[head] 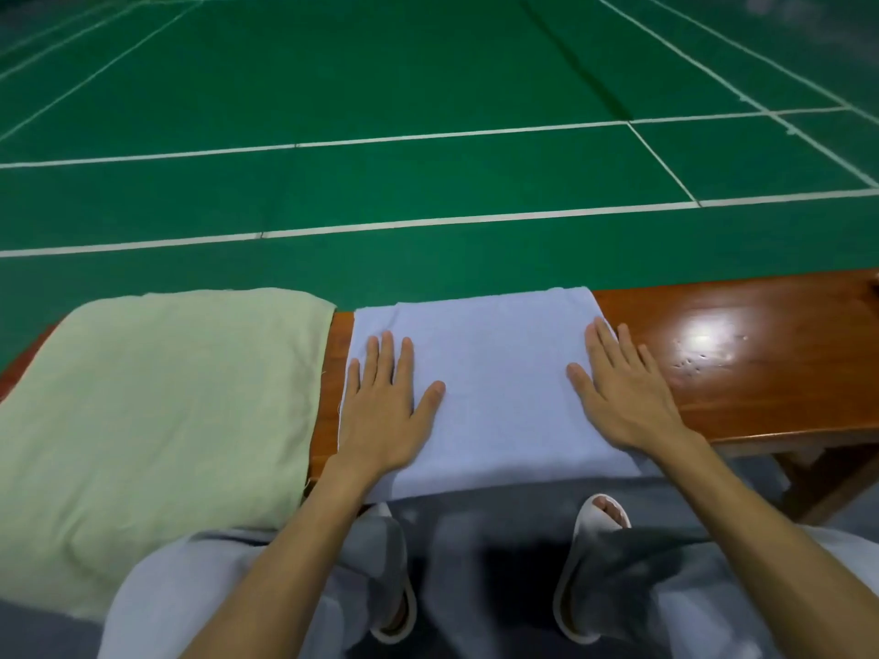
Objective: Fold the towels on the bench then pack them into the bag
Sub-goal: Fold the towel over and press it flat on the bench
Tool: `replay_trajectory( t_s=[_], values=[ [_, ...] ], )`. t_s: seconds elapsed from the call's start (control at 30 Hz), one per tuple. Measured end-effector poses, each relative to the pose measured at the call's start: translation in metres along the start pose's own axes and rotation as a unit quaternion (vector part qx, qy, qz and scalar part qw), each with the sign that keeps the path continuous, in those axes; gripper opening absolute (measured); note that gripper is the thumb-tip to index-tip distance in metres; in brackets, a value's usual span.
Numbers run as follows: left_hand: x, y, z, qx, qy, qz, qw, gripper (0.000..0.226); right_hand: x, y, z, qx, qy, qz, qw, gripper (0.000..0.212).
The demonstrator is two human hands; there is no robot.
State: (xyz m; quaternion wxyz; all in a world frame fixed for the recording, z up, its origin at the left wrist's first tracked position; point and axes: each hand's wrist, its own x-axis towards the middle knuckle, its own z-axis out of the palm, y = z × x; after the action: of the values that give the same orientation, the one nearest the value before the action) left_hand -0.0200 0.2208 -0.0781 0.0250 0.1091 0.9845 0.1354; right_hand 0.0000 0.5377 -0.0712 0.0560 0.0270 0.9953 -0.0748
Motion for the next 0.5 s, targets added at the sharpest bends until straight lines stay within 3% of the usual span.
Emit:
replay_trajectory(
  t_s=[0.1, 0.2, 0.33, 0.4, 0.5],
  values=[
    [0.0, 0.0, -0.013, -0.11, 0.062, -0.036, 0.991, 0.071, 0.003, -0.001, -0.005, 0.057, 0.068, 0.005, 0.996, 0.067],
    [0.002, -0.009, -0.025, -0.128, 0.16, -0.139, 0.969, 0.061, 0.014, -0.007, -0.019, 0.118, 0.171, 0.073, 0.975, 0.05],
    [0.011, -0.024, -0.03, -0.11, 0.095, -0.206, 0.968, 0.054, 0.028, -0.012, -0.035, 0.143, 0.097, 0.191, 0.966, 0.029],
    [0.014, -0.022, -0.035, -0.142, 0.082, -0.212, 0.963, 0.037, 0.033, -0.014, -0.038, 0.181, 0.057, 0.21, 0.959, 0.029],
    [0.017, -0.019, -0.043, -0.187, 0.039, -0.236, 0.953, 0.034, 0.037, -0.008, -0.041, 0.232, 0.05, 0.207, 0.949, 0.028]
  ],
)
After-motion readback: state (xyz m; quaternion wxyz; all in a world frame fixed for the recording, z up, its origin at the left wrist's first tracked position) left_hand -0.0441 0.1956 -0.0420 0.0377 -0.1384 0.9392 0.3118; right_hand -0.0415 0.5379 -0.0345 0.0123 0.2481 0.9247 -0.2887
